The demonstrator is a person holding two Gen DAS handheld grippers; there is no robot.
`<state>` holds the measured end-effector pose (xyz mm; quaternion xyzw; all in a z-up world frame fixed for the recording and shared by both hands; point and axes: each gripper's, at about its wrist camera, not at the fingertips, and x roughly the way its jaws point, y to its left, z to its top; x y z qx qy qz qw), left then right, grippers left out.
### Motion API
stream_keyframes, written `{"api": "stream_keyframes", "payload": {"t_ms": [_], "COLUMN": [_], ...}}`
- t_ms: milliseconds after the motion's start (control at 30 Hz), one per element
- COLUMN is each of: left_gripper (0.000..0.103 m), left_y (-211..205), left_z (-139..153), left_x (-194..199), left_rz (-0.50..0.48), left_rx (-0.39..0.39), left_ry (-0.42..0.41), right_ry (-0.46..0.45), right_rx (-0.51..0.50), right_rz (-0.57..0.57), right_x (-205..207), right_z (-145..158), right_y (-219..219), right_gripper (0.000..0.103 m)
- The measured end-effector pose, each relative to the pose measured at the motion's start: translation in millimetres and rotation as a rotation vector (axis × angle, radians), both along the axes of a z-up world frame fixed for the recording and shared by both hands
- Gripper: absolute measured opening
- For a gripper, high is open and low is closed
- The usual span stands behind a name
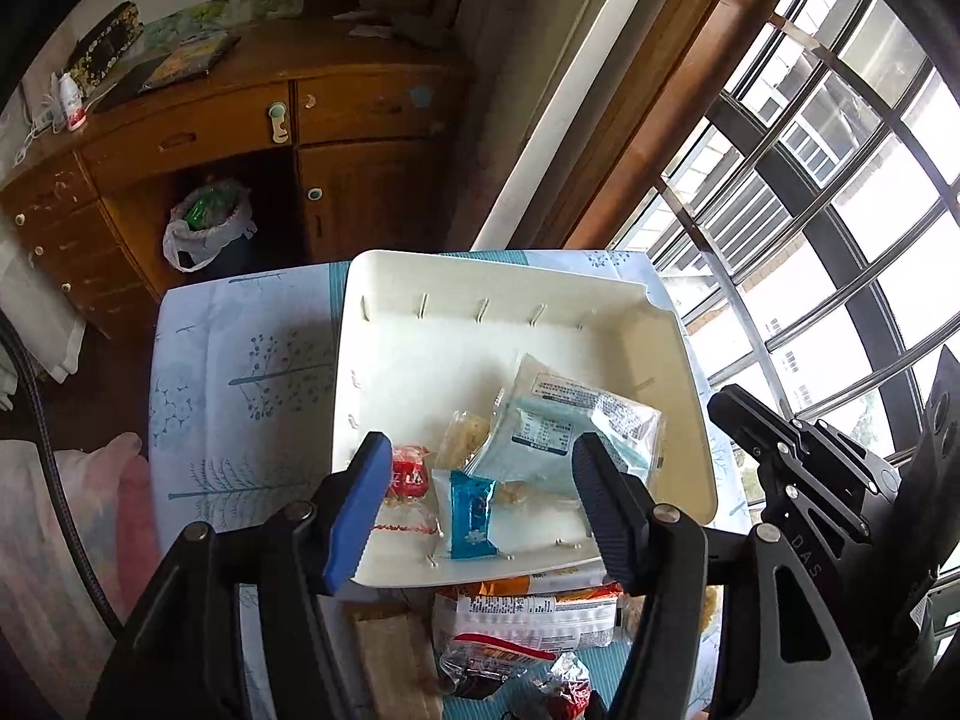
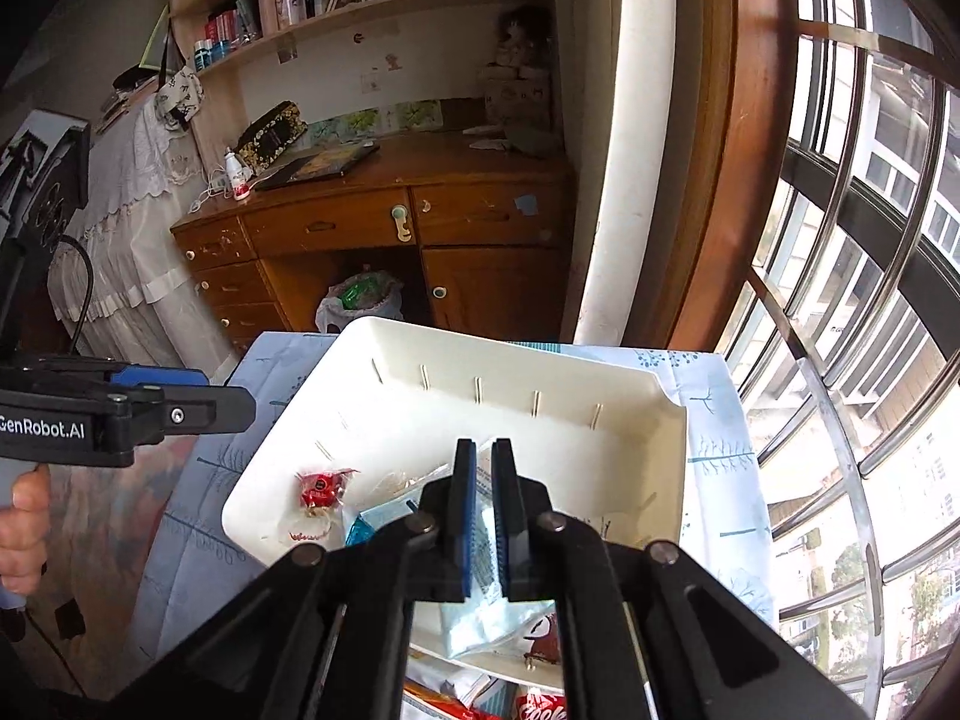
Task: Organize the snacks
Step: 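Carry both packets into the white tray and open both tools, then move left tool to the brown wafer bar while right tool approaches the red packet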
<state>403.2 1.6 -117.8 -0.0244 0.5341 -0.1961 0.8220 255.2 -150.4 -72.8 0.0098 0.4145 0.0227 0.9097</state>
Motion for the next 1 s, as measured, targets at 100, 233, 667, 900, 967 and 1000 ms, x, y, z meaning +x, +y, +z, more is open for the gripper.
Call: {"api": "stream_keyframes", "payload": {"t_ms": [100,233,667,900,967,1000], "left_gripper": [0.062,0.063,0.071,0.073,0.074,0.074], "left_y": [5,11,38,57,63,67], "left_z": [5,13,46,55,55,55], "left_x": [-6,-16,-68,-96,-102,-105], "left_rz": [0.003,0.006,-0.02,-0.044,-0.049,-0.049], "left_rx": [-0.001,0.002,0.011,0.029,0.031,0.036], "left_ry": [-0.006,-0.015,-0.057,-0.065,-0.064,-0.062], "right_ry": [0.003,0.011,-0.025,-0.01,0.003,0.01], "right_rx": [0.026,0.008,0.002,0.009,0.024,0.033], "right_rz": [-0.019,-0.051,-0.182,-0.251,-0.276,-0.29], "right_x": [-2,-10,-55,-84,-92,-96], "right_z": [2,6,39,46,46,46], "right_y": [-4,-4,-4,8,11,12], "right_gripper": [0.005,0.006,0.04,0.046,0.048,0.05]}}
